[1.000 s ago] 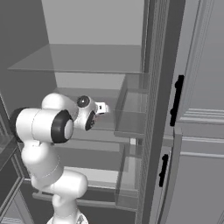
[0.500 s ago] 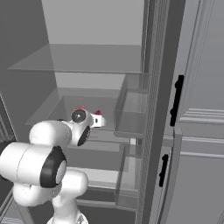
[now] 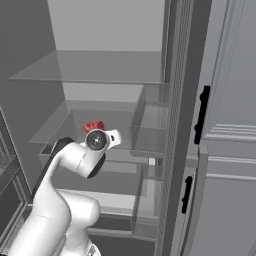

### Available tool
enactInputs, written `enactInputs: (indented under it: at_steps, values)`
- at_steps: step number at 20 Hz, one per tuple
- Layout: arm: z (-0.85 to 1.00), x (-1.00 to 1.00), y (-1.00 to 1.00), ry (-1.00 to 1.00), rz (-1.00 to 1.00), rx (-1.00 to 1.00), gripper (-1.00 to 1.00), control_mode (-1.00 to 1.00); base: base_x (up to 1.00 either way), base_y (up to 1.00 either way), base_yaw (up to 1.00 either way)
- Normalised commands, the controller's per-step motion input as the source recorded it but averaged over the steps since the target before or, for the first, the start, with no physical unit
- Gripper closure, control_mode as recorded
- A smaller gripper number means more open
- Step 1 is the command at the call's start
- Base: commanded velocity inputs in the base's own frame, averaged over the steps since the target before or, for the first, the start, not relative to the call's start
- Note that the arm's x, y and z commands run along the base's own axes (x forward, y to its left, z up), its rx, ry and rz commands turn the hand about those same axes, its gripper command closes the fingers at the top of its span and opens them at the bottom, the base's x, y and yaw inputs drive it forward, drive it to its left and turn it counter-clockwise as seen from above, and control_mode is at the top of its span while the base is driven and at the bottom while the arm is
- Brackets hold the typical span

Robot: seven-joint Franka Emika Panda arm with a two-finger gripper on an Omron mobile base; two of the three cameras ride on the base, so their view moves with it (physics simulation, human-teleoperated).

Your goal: Place one carrot and one steak in each tupperware on the nearby counter, to pack two identical lunches.

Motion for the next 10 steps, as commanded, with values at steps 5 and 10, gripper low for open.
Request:
enactInputs:
  at_steps: [5, 10]
  values:
    - [0.64, -0.98, 0.01, -0.01, 0.34, -0.23, 1.00, -1.00, 0.00, 0.00, 0.00]
    - [0.80, -0.47, 0.06, 0.11, 0.39, -0.17, 1.00, -1.00, 0.00, 0.00, 0.00]
